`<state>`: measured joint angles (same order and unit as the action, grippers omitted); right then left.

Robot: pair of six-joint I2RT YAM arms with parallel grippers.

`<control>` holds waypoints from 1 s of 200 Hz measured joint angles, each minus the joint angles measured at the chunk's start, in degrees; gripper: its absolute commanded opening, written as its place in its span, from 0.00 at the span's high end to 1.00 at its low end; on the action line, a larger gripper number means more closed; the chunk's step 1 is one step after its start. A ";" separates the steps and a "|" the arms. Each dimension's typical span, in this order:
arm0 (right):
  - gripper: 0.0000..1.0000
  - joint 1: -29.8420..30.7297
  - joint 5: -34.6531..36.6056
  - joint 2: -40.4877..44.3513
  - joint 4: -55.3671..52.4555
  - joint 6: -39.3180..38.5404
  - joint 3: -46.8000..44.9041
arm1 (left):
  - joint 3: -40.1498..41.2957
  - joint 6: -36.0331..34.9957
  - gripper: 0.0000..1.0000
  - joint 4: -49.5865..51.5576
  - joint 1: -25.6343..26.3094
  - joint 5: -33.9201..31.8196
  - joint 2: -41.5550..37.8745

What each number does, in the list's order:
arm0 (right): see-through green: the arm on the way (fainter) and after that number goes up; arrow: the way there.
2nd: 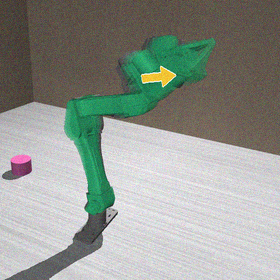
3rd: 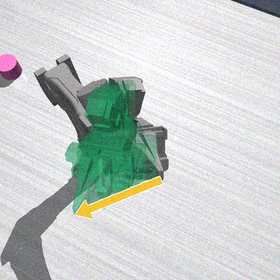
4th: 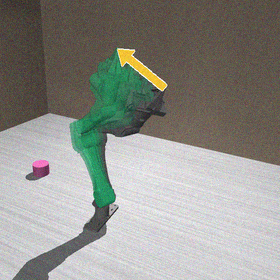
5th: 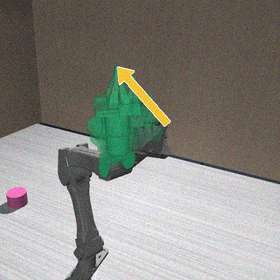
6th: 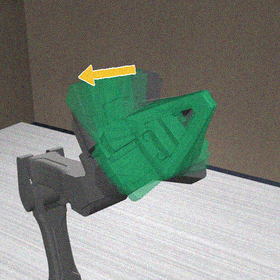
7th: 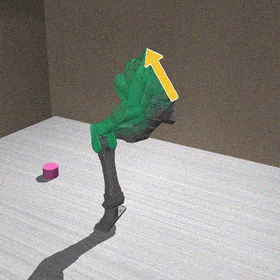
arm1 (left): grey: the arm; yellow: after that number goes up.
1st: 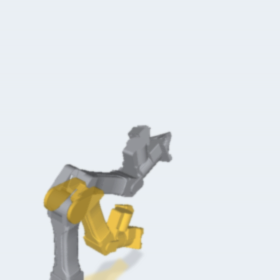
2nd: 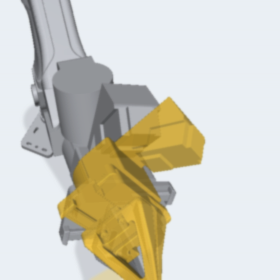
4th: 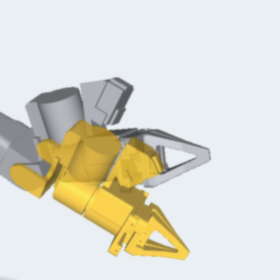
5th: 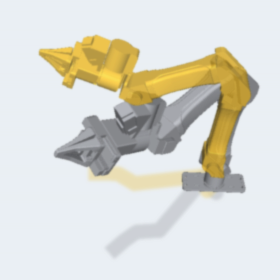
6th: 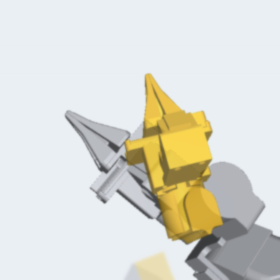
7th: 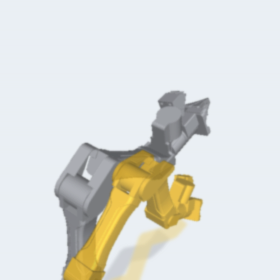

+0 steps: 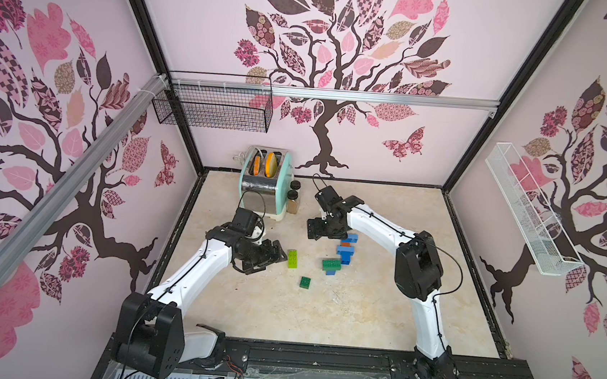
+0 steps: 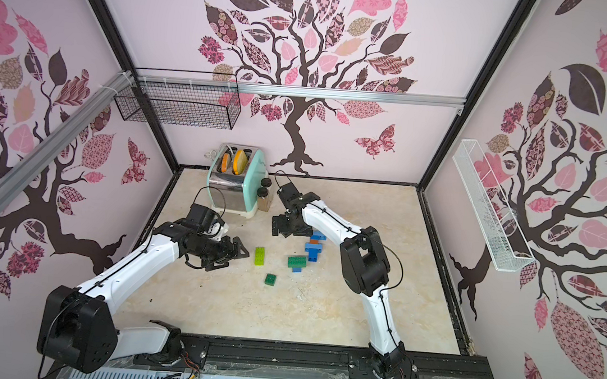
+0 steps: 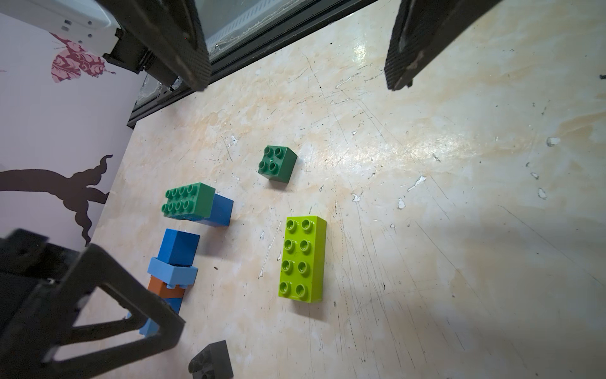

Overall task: Assemble the letter f with lego
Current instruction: Pick up the lego brick from the center of the board.

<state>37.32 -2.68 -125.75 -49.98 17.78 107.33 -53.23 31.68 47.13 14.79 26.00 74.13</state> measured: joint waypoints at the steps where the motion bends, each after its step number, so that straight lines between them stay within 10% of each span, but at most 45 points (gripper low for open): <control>1: 0.01 0.00 0.02 -0.07 0.07 -0.11 0.00 | 0.00 0.00 0.13 0.00 -0.04 -0.02 0.00; 200: 0.23 -1.75 2.73 -10.43 7.63 -11.43 5.77 | 1.18 -0.42 0.14 2.69 -4.37 -1.90 1.60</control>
<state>35.57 0.05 -136.18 -42.35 6.35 113.10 -52.05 31.27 49.82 10.41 24.10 75.72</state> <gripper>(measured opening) 0.777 0.865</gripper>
